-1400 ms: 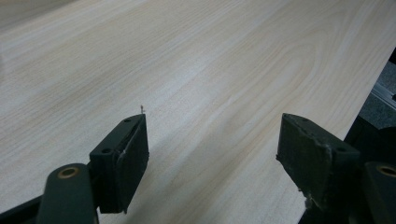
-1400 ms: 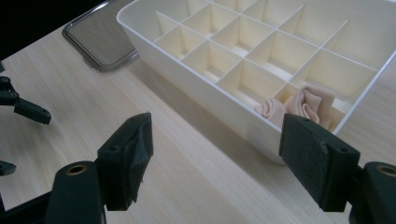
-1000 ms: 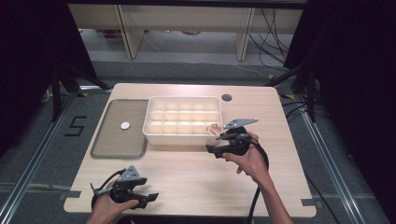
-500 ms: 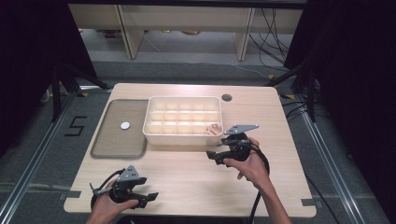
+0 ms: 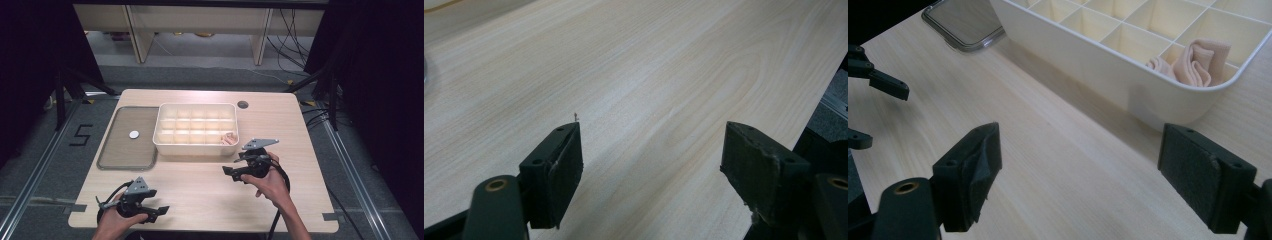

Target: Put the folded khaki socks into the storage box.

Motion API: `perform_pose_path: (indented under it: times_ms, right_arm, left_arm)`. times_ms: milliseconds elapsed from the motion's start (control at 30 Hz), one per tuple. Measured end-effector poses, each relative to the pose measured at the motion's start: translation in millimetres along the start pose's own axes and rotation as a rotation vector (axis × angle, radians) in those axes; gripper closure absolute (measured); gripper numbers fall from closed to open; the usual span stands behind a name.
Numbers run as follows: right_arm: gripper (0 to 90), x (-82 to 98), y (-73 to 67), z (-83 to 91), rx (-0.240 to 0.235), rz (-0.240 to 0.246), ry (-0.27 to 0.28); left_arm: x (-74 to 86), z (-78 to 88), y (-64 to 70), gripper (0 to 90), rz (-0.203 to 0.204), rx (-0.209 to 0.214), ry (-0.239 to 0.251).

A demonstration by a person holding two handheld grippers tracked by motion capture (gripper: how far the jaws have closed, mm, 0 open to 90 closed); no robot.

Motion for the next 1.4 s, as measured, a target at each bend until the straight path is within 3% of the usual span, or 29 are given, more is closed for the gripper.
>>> perform_pose_path:
  times_ms: [100, 133, 367, 433, 500, 533, 700, 767, 800, 867, 900, 1133, 1167, 1233, 1300, 1333, 1367, 1400]
  right_arm:
    - [18.7, 2.7, 0.0, 0.1, 0.003, 0.003, 0.006]
    - [18.7, 3.7, -0.6, 0.1, -0.003, 0.004, 0.006]
    - [18.7, 11.0, -0.6, -0.5, -0.014, 0.009, 0.006]
    - [18.7, 12.6, -1.2, 0.0, -0.009, 0.005, 0.003]
    - [18.6, 14.0, -2.5, 0.5, -0.015, -0.005, -0.003]
    - [18.7, 14.7, -3.4, 1.7, -0.003, -0.008, -0.006]
    - [18.6, 18.1, -3.6, 2.7, -0.013, 0.003, 0.002]
    - [18.6, 20.1, -6.7, 3.7, -0.013, -0.027, -0.003]
    - [18.5, 20.7, -4.2, 3.7, -0.015, 0.004, 0.003]
    - [18.1, 22.9, -6.9, 4.8, -0.015, -0.019, -0.008]
    - [18.0, 23.6, -5.5, 5.1, -0.011, 0.003, 0.0]
    - [17.5, 31.0, -8.0, 5.7, -0.029, -0.014, -0.002]
    - [17.5, 32.0, -7.8, 5.2, -0.034, -0.007, 0.002]
    - [17.5, 33.8, -8.0, 6.4, -0.014, 0.006, -0.001]
    - [17.5, 36.1, -8.8, 5.5, -0.032, -0.001, 0.004]
    - [17.5, 37.2, -12.8, 7.8, -0.017, -0.045, -0.025]
    - [17.5, 37.9, -10.0, 7.4, -0.017, -0.006, -0.01]
    - [17.5, 38.8, -10.1, 7.1, -0.017, -0.001, -0.004]
  left_arm:
    - [-0.3, 0.2, -0.5, 24.2, -0.011, 0.003, 0.0]
    - [-0.1, -1.2, 1.2, 24.3, 0.012, -0.001, 0.019]
    - [-0.2, -1.0, 1.2, 24.2, 0.011, 0.0, 0.018]
    - [-0.4, 0.7, -0.8, 24.2, -0.013, 0.006, -0.003]
    - [-0.5, 0.4, -0.6, 24.3, -0.011, 0.004, 0.002]
    - [-0.3, -0.9, 1.2, 24.2, 0.013, 0.0, 0.022]
    - [-0.8, 0.7, -0.9, 24.2, -0.018, 0.006, -0.001]
    - [-0.8, 0.6, -0.8, 24.2, -0.016, 0.005, 0.002]
    - [-0.8, 0.5, -0.9, 24.2, -0.016, 0.008, 0.002]
    - [-1.0, 0.6, -0.8, 24.2, -0.015, 0.007, 0.003]
    - [-1.0, 0.6, -0.8, 24.2, -0.015, 0.008, 0.003]
    - [-1.1, 0.7, -0.8, 24.2, -0.016, 0.008, 0.003]
    - [-0.5, -0.9, 1.2, 24.2, 0.013, 0.003, 0.027]
    - [-0.5, -0.9, 1.2, 24.3, 0.012, 0.003, 0.026]
    - [-0.8, -0.7, 0.7, 24.2, 0.004, 0.004, 0.021]
    - [-0.9, 0.7, -0.9, 24.2, -0.017, 0.008, 0.001]
    - [-0.4, -0.9, 1.1, 24.2, 0.012, 0.003, 0.025]
    - [-0.5, -0.8, 1.0, 24.2, 0.01, 0.004, 0.024]
Point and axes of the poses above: each handheld gripper's, and its own axes: z roughly backward along the jaws, x roughly out of its underside, y roughly to its right, the point moved 2 cm from there along -z, roughly forward along the jaws, and after that the axes turned 11 degrees about y, right-handed, at the moved point
